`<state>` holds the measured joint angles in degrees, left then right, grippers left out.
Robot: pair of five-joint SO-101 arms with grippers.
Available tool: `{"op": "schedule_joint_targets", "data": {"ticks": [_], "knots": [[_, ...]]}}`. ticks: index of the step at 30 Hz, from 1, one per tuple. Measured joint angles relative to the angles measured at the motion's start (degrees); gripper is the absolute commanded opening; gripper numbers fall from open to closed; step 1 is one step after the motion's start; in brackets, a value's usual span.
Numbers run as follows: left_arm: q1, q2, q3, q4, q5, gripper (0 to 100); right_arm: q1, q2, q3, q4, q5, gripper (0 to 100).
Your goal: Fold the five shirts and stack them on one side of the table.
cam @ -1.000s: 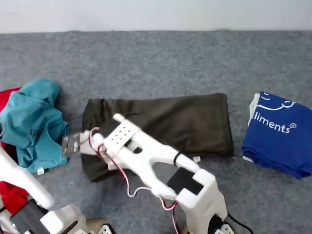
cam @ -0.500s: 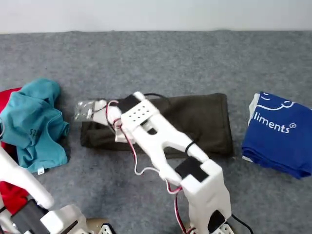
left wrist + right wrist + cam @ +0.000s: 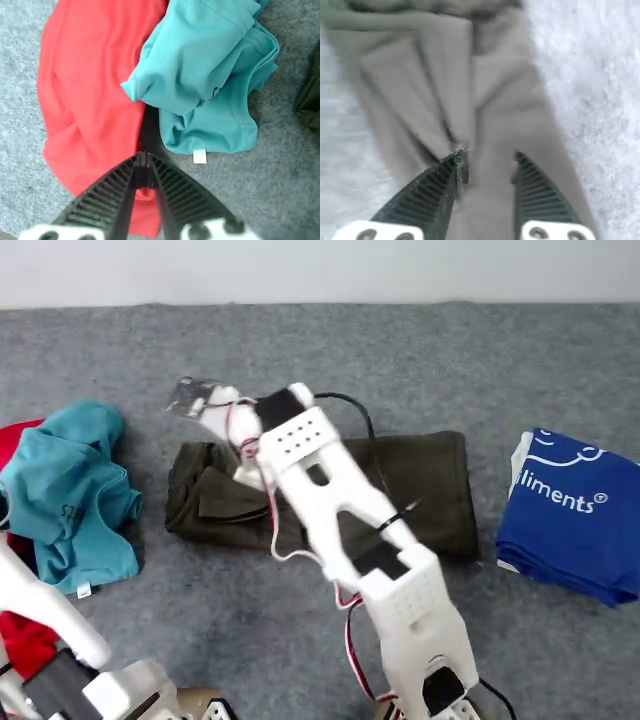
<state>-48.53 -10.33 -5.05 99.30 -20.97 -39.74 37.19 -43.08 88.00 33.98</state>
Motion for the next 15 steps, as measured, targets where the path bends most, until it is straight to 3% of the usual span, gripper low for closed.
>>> {"op": "schedule_joint_targets", "data": {"ticks": [7, 15], "knots": [[0.0, 0.0, 0.0, 0.0, 0.0, 2, -8.0, 3.1, -1.2, 2.9, 0.0, 1.0], [0.0, 0.0, 0.0, -0.1, 0.0, 2, -3.3, 13.5, -1.2, -4.7, 2.9, 1.0]]}}
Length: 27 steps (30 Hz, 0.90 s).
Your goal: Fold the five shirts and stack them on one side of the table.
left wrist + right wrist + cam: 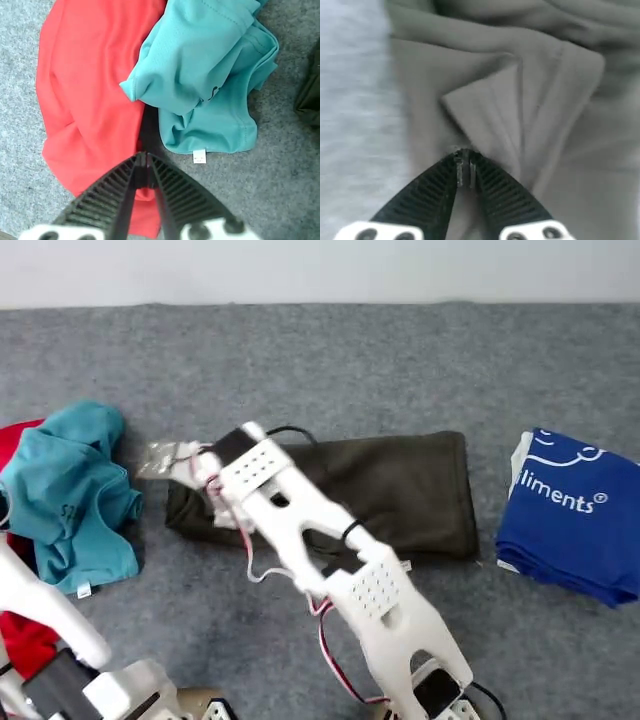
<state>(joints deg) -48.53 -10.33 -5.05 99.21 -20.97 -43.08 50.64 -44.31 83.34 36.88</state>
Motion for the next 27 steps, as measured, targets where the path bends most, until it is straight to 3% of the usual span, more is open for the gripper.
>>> {"op": "schedule_joint_targets", "data": {"ticks": [6, 18, 27], "knots": [[0.3, 0.0, 0.0, 0.0, 0.0, 2, 4.8, 0.2, -7.9, -0.6, 0.5, 1.1], [2.0, 0.0, 0.0, 0.0, 0.0, 2, 3.6, 0.4, -14.8, 10.5, 0.6, 1.1], [2.2, 0.0, 0.0, 0.0, 0.0, 2, 2.5, 10.0, -14.9, 15.4, -0.8, 1.0]]}}
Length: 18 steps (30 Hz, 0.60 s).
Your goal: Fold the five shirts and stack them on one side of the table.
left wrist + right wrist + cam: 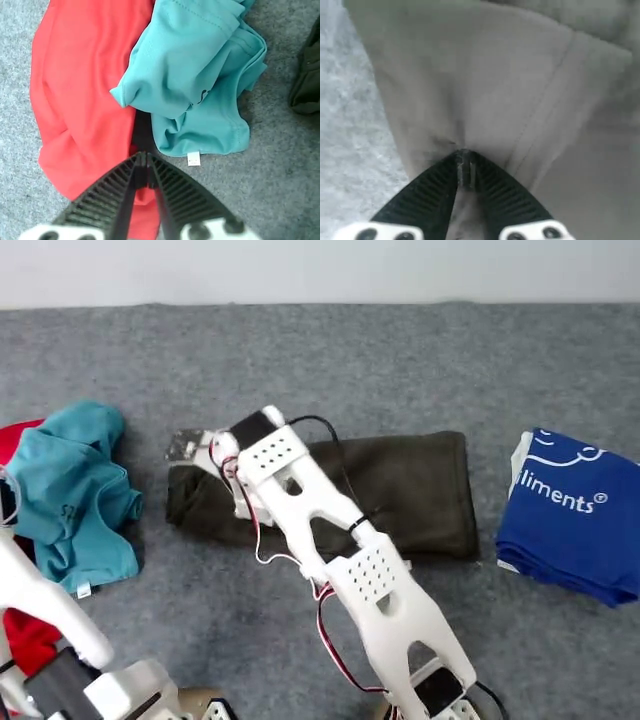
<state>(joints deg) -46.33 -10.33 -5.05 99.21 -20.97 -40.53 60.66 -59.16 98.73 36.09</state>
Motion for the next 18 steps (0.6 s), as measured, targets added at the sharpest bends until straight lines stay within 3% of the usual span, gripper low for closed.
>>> {"op": "schedule_joint_targets", "data": {"ticks": [8, 13, 18], "knots": [[0.0, 0.0, 0.0, 0.1, 0.0, 2, 0.4, -2.3, -2.2, 1.6, -4.2, 1.0], [0.0, 0.0, 0.0, 0.1, 0.0, 2, 7.5, -11.3, -1.0, 1.8, -9.1, 1.5], [0.0, 0.0, 0.0, 0.1, 0.0, 2, 15.8, -22.2, 10.2, 1.8, -15.5, 1.6]]}}
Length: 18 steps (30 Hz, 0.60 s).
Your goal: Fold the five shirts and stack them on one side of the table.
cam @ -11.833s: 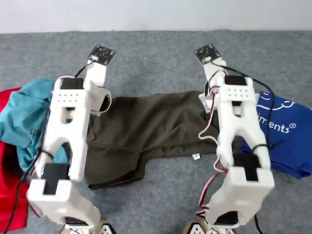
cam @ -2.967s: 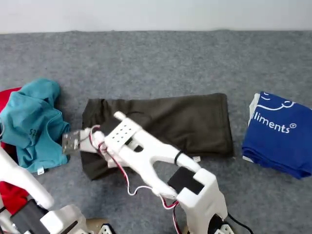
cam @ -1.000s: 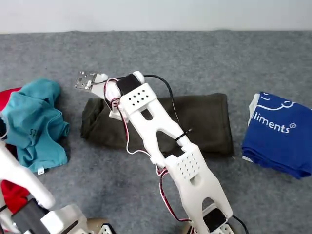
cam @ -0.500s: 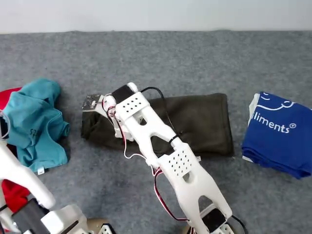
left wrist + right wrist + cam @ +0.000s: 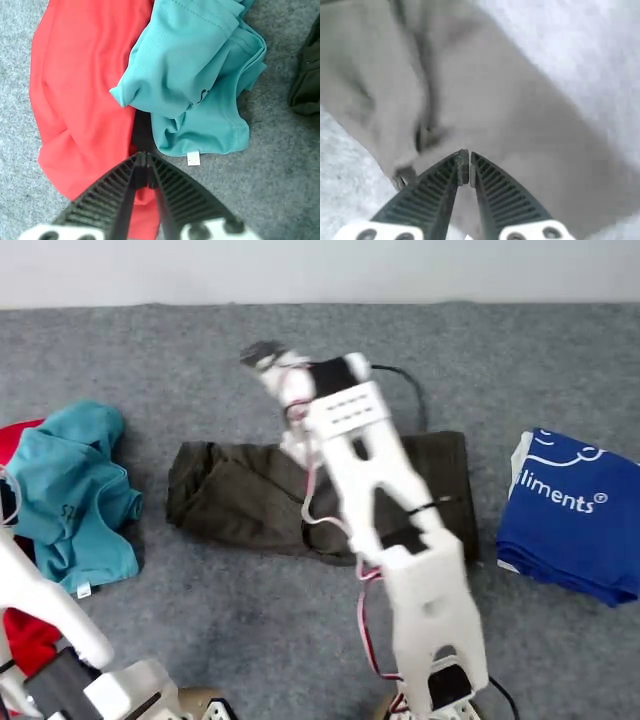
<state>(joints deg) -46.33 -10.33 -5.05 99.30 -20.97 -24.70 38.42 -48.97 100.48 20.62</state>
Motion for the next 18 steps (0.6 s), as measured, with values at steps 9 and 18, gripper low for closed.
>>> {"op": "schedule_joint_targets", "data": {"ticks": [9, 18], "knots": [[0.0, 0.0, 0.0, 0.0, 0.0, 2, 15.2, -13.6, 19.3, -0.7, -7.0, 17.4], [0.0, 0.0, 0.0, 0.0, -2.5, 2, 25.8, -14.0, 35.8, -14.6, -7.4, 19.0]]}}
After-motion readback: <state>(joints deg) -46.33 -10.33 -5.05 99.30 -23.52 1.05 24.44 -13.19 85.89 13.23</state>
